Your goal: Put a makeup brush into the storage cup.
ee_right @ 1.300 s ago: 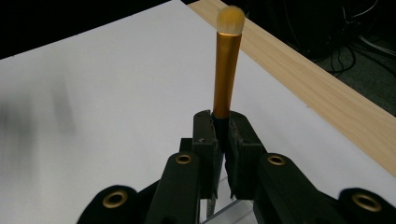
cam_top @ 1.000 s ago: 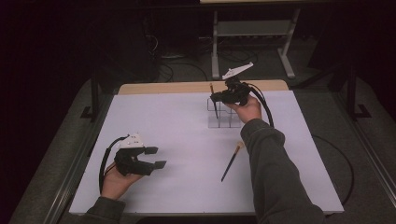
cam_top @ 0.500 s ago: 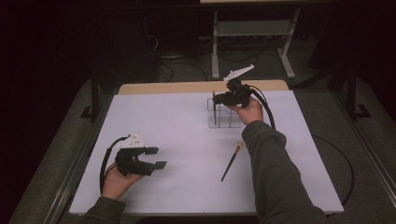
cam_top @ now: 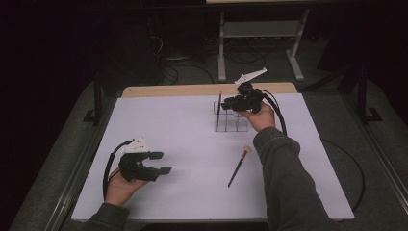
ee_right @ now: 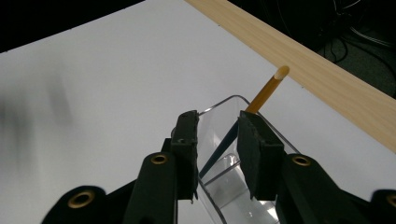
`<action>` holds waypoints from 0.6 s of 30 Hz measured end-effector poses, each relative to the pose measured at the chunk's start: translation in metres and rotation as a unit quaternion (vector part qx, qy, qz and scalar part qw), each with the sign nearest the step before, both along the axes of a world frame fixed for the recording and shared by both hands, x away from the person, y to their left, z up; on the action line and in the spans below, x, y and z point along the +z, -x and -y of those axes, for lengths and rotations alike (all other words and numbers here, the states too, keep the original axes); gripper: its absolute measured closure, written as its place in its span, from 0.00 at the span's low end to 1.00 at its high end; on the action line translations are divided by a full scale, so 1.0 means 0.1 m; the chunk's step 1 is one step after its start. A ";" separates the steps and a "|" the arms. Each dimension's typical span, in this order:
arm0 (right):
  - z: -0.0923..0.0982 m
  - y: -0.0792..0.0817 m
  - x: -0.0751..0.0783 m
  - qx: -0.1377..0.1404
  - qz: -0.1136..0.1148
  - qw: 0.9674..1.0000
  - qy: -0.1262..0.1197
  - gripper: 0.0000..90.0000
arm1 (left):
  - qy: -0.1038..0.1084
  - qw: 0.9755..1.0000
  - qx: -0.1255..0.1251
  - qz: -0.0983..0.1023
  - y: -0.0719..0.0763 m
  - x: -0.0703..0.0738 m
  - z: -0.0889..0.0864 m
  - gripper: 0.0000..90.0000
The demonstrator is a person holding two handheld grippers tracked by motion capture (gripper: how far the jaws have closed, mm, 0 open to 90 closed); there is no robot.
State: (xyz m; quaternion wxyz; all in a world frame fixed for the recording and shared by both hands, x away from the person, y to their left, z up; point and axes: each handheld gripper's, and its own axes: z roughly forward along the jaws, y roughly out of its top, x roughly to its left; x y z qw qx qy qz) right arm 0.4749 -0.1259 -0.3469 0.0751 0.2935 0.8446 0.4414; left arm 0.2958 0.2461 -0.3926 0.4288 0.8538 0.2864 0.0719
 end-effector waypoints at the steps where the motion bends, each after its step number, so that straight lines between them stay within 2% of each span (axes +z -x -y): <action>1: 0.02 0.00 -0.01 0.001 0.004 1.000 0.001 0.73 | 0.000 1.000 -0.001 0.000 0.00 0.00 0.00 0.36; 5: 0.08 0.03 -0.02 -0.001 0.005 1.000 0.002 0.70 | -0.007 1.000 -0.006 0.001 -0.01 0.00 0.00 0.36; 9: 0.13 0.10 -0.01 -0.006 -0.002 1.000 -0.007 0.69 | -0.006 1.000 -0.006 0.000 0.00 -0.02 0.02 0.36; 15: 0.19 0.20 0.01 -0.006 0.003 1.000 0.003 0.65 | -0.003 1.000 -0.006 -0.001 0.00 -0.01 0.04 0.36; 18: 0.23 0.25 0.03 -0.006 0.015 1.000 0.001 0.61 | -0.002 1.000 -0.005 -0.001 0.01 -0.02 0.05 0.35</action>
